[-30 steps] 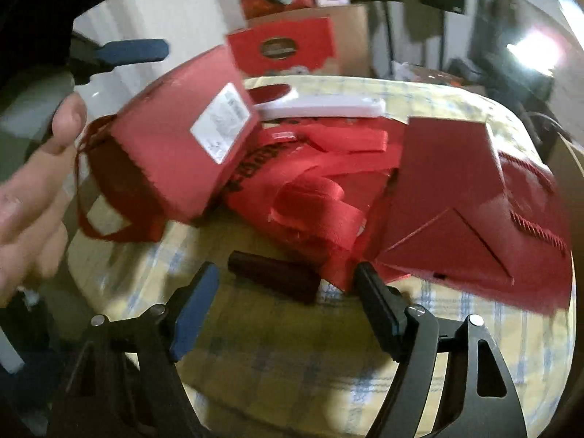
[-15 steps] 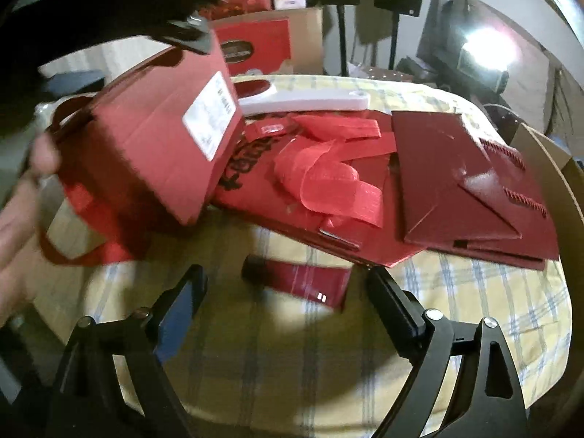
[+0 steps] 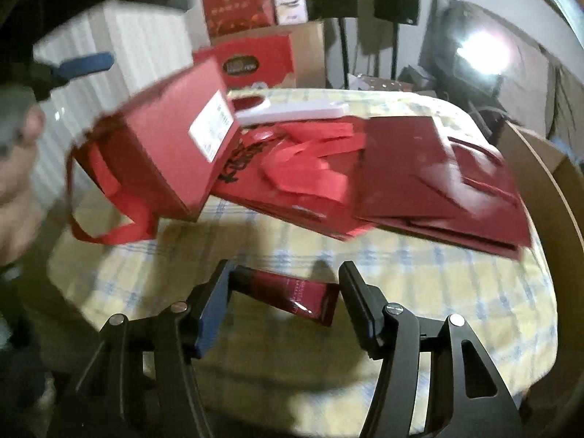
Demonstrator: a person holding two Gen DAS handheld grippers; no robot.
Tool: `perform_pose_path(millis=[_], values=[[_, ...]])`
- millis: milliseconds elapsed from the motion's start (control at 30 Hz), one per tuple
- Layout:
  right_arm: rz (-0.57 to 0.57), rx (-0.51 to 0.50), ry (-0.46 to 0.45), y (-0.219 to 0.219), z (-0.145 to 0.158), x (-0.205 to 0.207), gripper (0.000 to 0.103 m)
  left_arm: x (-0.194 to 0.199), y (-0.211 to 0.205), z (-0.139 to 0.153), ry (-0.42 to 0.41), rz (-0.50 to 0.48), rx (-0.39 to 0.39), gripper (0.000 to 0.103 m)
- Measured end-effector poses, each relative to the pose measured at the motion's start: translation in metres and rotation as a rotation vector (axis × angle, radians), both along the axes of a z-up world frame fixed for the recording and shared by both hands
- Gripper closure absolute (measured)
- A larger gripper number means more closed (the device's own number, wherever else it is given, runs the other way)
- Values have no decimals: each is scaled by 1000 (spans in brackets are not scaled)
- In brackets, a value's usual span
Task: Organize objects
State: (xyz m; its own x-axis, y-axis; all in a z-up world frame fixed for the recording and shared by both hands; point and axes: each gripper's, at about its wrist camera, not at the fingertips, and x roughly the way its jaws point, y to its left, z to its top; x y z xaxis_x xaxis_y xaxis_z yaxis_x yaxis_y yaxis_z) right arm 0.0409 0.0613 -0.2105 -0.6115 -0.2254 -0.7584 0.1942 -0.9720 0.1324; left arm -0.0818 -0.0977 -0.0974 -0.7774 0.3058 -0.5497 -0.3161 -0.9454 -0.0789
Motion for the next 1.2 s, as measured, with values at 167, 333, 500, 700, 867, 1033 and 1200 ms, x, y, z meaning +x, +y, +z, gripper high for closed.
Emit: perform_pose_path(millis=[167,333,500,700,867,1033,1200], values=[[-109,-89,81,62,48,10,42,-9,-5,11,-64,36,9,9],[-198,-139,128,116,72,10,42,-11,17,3,-225,-70,124,13],[-210,-198,106,138,61,9,42,-37,86,-20,-323,-140,-93,41],[-187,-263,77,149,50,6,42,-81,137,-60,-585,-240,-276,66],[-144,-290,81,151,51,5,42,-85,151,-80,-609,-278,-456,65],[-128,-301,71,152,48,3,42,-87,161,-110,-604,-300,-652,62],[-129,-292,70,153,47,2,42,-87,159,-113,-592,-249,-631,60]])
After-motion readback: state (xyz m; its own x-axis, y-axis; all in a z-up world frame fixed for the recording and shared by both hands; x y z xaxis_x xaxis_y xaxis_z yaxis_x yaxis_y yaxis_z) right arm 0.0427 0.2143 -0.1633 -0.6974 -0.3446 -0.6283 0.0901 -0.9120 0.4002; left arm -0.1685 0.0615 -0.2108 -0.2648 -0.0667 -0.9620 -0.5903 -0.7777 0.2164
